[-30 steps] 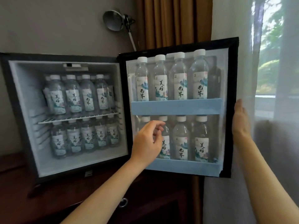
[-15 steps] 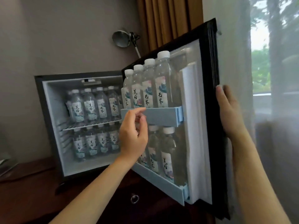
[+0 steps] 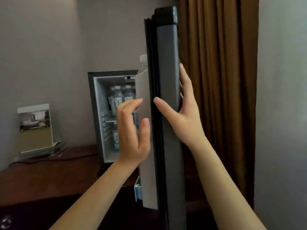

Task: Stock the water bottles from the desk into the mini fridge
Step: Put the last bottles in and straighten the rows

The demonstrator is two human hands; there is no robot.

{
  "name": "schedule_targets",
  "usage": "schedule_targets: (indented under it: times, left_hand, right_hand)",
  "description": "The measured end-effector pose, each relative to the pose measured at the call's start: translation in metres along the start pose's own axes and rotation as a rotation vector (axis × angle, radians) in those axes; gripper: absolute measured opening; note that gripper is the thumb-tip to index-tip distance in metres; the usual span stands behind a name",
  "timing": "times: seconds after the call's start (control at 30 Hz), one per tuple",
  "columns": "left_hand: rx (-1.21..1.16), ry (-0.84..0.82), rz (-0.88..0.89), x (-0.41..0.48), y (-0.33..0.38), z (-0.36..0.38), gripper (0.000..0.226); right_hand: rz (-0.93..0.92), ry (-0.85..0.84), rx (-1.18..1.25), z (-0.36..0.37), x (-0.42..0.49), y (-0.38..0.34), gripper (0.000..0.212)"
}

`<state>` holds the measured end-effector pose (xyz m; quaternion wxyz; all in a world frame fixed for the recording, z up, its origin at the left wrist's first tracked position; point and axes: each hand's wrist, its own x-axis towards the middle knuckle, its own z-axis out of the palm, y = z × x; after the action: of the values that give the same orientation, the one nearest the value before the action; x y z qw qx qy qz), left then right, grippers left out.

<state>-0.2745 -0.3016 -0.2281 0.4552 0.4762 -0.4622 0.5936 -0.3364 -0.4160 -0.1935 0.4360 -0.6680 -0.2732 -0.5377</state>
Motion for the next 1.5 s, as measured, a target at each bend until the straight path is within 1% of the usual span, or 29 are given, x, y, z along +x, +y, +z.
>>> schedule_targets:
  times: [0.1,0.23,0.3,0.4,0.53,0.63,0.7,0.83,0.9,0.97,1.07,1.13,1.33,1.4,1.5]
  left_hand:
    - [0.072,-0.036,0.011,-0.004,-0.027,-0.034,0.041]
    - [0.142,-0.083,-0.127,-0.009,-0.069,-0.079,0.046]
    - [0.218,-0.105,-0.198,-0.013,-0.088,-0.095,0.046]
    - [0.35,-0.097,-0.298,-0.018,-0.117,-0.11,0.046]
    - [0.458,-0.102,-0.5,-0.03,-0.159,-0.119,0.049]
    - [0.555,-0.188,-0.619,-0.045,-0.194,-0.117,0.057]
    - [0.578,-0.258,-0.729,-0.055,-0.217,-0.114,0.062]
    - [0.558,-0.353,-0.9,-0.071,-0.256,-0.107,0.06]
    - [0.538,-0.383,-0.946,-0.075,-0.271,-0.106,0.057]
    - [0.472,-0.394,-0.979,-0.078,-0.283,-0.106,0.054]
    - [0.259,-0.367,-1.028,-0.082,-0.291,-0.109,0.052]
    - [0.153,-0.352,-1.061,-0.082,-0.296,-0.109,0.052]
    - [0.037,-0.351,-1.147,-0.088,-0.315,-0.108,0.053]
    - [0.072,-0.363,-1.152,-0.091,-0.317,-0.109,0.053]
    - [0.165,-0.36,-1.182,-0.09,-0.317,-0.108,0.046]
  right_hand:
    - [-0.008,-0.026,-0.041,0.043,0.002,0.009,0.066]
    - [0.056,-0.123,-0.017,0.08,0.005,0.029,0.043]
    - [0.066,-0.152,-0.058,0.099,0.007,0.044,0.039]
    - [0.055,-0.194,-0.163,0.129,0.008,0.07,0.036]
    - [0.041,-0.261,-0.341,0.166,0.004,0.109,0.043]
    - [0.077,-0.329,-0.489,0.191,0.0,0.138,0.049]
    - [0.12,-0.383,-0.576,0.206,-0.001,0.157,0.052]
    - [0.193,-0.482,-0.692,0.23,0.0,0.19,0.056]
    - [0.2,-0.509,-0.733,0.239,0.001,0.203,0.06]
    - [0.186,-0.532,-0.802,0.245,0.0,0.213,0.07]
    - [0.179,-0.55,-0.907,0.252,-0.003,0.224,0.091]
    - [0.197,-0.545,-0.934,0.257,-0.003,0.229,0.097]
    - [0.222,-0.524,-0.945,0.266,-0.002,0.238,0.095]
    - [0.223,-0.503,-0.943,0.269,-0.002,0.238,0.095]
    - [0.232,-0.529,-0.98,0.269,0.001,0.233,0.093]
